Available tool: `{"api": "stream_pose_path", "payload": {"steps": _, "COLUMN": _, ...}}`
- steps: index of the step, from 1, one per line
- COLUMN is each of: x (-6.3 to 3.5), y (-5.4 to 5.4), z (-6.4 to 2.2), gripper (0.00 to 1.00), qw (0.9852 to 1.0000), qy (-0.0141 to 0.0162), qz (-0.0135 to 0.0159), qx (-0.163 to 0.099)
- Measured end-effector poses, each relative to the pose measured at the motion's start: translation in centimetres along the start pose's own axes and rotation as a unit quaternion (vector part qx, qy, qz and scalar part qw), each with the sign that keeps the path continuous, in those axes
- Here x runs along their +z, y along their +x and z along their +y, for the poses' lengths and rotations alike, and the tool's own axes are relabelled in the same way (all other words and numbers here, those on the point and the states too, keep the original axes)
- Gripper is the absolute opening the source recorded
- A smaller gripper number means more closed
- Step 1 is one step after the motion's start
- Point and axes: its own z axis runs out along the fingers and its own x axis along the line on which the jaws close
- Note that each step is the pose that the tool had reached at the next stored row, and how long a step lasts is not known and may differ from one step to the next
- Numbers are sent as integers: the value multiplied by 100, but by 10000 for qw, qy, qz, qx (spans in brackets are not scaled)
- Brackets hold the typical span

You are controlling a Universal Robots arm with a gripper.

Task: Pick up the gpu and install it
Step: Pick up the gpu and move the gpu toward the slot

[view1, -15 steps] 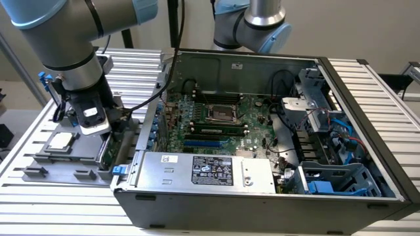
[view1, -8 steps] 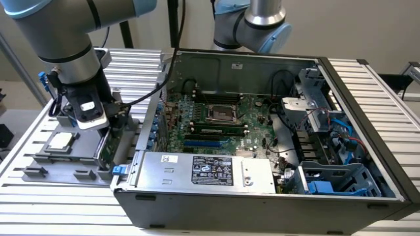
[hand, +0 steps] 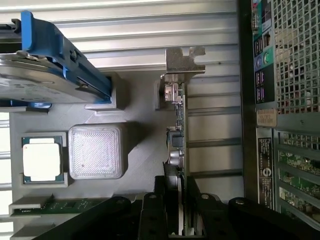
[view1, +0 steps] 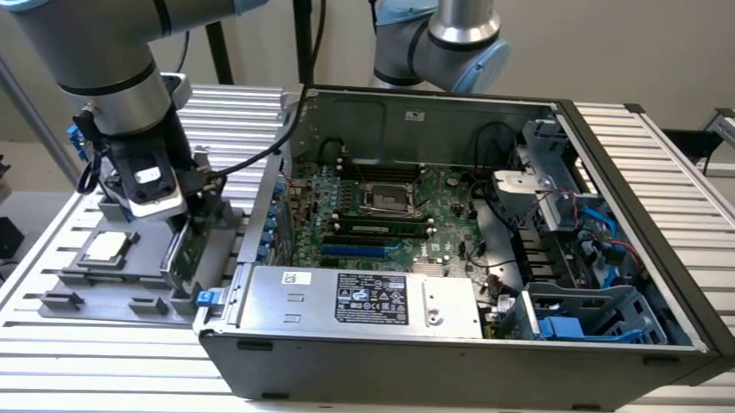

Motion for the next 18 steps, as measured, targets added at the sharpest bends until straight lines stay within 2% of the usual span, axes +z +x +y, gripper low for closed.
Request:
{"api": "stream_pose_path", "payload": {"steps": 3, "x": -67, "y": -1, "z": 4, "gripper": 28, "qw": 10000, "qy": -5, "qz": 3, "qx": 0}}
{"api": "stream_pose_path", "payload": {"steps": 6, "x": -180, "y": -3, "z": 10, "gripper": 28, "qw": 10000, "qy": -16, "qz": 4, "qx": 1}}
{"api": "stream_pose_path", "payload": {"steps": 18, "x": -717, "y": -35, "z": 41, "gripper": 28, "qw": 10000, "qy": -41, "qz": 12, "qx": 1}}
